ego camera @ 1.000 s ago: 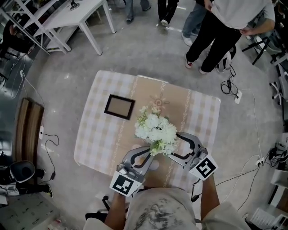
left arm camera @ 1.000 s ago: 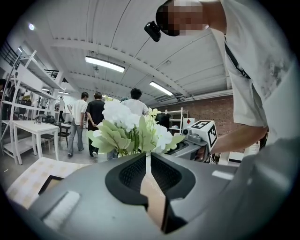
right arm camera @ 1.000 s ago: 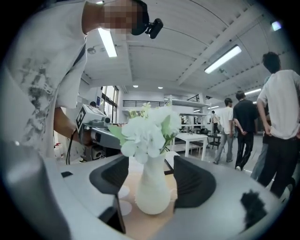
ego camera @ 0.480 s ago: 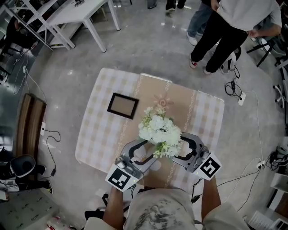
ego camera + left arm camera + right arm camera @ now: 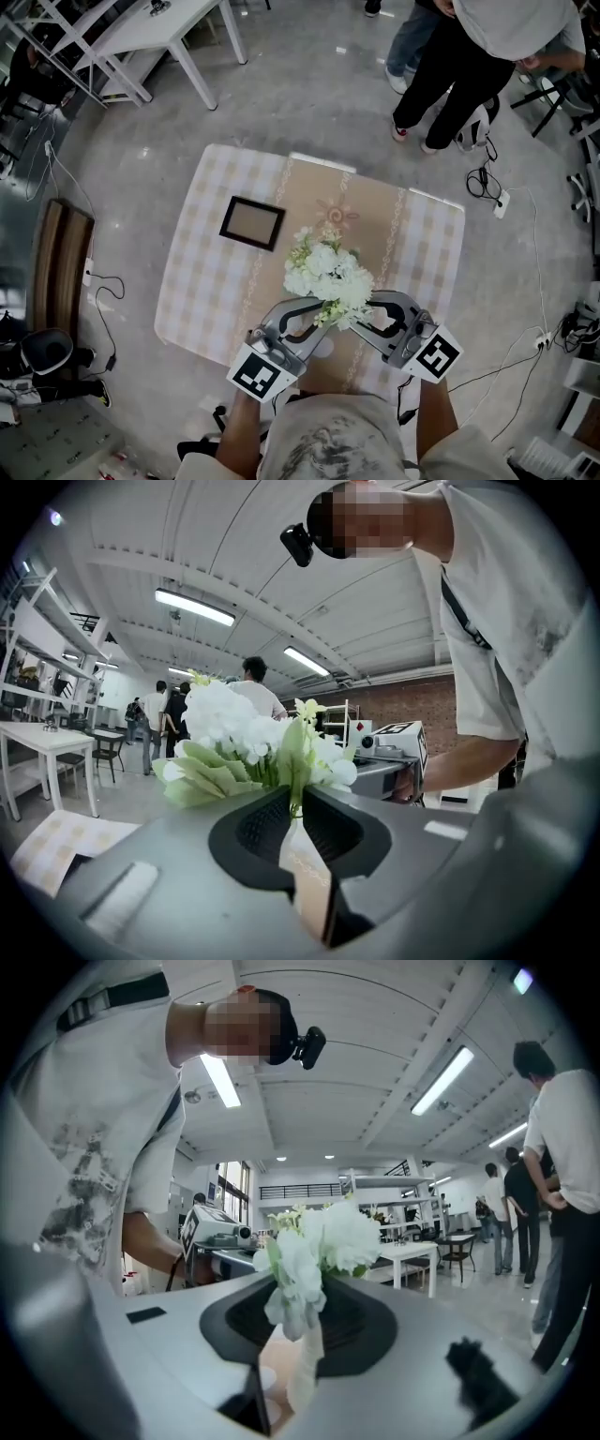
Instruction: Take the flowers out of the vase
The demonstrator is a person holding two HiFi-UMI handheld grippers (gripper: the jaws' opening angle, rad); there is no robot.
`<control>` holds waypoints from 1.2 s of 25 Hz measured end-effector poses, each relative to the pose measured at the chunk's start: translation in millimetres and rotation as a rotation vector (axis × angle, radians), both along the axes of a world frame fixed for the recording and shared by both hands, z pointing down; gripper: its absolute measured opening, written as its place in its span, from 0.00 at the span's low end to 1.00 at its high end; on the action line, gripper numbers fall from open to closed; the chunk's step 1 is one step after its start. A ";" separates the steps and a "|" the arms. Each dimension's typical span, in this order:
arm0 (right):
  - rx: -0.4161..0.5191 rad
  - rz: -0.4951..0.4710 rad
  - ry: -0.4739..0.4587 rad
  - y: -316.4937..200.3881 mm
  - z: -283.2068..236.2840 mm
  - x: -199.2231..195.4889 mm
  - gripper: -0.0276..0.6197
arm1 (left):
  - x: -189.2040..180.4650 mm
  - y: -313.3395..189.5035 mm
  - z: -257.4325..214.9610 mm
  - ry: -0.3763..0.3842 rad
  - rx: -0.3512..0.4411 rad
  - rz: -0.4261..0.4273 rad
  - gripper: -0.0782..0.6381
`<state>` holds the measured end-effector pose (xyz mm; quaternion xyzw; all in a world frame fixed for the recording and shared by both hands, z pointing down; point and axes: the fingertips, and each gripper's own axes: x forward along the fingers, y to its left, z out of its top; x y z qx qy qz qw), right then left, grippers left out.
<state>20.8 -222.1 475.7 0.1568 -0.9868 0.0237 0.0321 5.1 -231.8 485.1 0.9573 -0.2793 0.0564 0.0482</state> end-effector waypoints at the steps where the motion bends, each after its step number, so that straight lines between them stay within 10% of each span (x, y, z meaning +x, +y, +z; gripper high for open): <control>1: 0.002 0.006 -0.002 -0.4 -1.0 0.3 0.20 | 0.5 0.3 -0.4 0.000 0.001 -0.003 0.16; 30: 0.157 0.059 0.009 11.5 -57.2 -3.8 0.12 | -2.6 17.5 -47.6 -0.014 0.109 -0.012 0.13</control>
